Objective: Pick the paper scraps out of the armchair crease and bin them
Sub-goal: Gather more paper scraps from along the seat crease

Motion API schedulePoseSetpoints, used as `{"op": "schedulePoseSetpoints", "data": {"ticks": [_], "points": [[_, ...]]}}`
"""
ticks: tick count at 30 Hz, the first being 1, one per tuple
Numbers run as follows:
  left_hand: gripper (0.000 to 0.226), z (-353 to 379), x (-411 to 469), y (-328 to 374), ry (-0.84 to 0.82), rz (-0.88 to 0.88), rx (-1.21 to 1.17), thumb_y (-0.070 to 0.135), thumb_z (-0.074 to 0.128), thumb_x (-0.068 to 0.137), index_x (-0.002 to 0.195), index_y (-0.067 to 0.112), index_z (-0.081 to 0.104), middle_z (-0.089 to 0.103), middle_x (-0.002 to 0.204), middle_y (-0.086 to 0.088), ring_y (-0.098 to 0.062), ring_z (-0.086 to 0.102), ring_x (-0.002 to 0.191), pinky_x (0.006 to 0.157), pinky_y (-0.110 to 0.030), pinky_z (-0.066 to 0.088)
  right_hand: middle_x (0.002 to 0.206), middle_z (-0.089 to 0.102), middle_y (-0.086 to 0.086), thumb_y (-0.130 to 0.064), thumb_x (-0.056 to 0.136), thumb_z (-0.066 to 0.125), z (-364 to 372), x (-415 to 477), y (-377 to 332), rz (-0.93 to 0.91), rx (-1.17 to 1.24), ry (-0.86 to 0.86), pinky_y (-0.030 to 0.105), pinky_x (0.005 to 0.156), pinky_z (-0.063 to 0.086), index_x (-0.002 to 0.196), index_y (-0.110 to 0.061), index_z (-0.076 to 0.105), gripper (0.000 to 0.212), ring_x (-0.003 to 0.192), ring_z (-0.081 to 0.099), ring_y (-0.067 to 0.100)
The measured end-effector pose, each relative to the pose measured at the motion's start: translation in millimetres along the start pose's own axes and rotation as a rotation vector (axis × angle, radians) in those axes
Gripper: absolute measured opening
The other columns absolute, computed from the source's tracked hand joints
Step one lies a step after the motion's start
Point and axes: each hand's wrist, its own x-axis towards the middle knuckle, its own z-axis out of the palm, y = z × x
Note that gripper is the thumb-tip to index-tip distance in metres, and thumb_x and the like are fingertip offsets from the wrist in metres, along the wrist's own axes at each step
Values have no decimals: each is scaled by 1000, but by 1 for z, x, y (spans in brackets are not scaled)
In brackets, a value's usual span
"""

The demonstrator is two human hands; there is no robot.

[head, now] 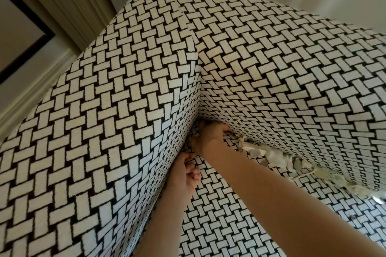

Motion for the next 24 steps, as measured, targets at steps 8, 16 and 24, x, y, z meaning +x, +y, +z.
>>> {"op": "schedulePoseSetpoints", "data": {"ticks": [8, 16, 24], "points": [[24, -2, 2, 0, -21, 18, 3, 16, 45, 92, 68, 11, 47, 27, 32, 8, -4, 30, 26, 32, -10, 25, 153, 21, 5, -57, 87, 37, -19, 20, 40, -289, 69, -222, 42, 113, 21, 146, -29, 8, 72, 138, 23, 26], [24, -4, 3, 4, -51, -7, 19, 15, 45, 91, 69, 10, 48, 26, 32, 7, -4, 30, 26, 32, -11, 23, 151, 25, 6, -62, 86, 31, 7, 33, 47, -267, 149, -106, 45, 110, 27, 144, -33, 13, 67, 136, 26, 28], [25, -13, -3, 3, -59, -49, 22, 16, 44, 92, 69, 10, 51, 27, 34, 7, -5, 31, 26, 32, -11, 25, 151, 24, 9, -71, 85, 14, 2, 13, 42, -99, -142, -52, 44, 108, 26, 147, -23, 13, 79, 138, 23, 31]]}}
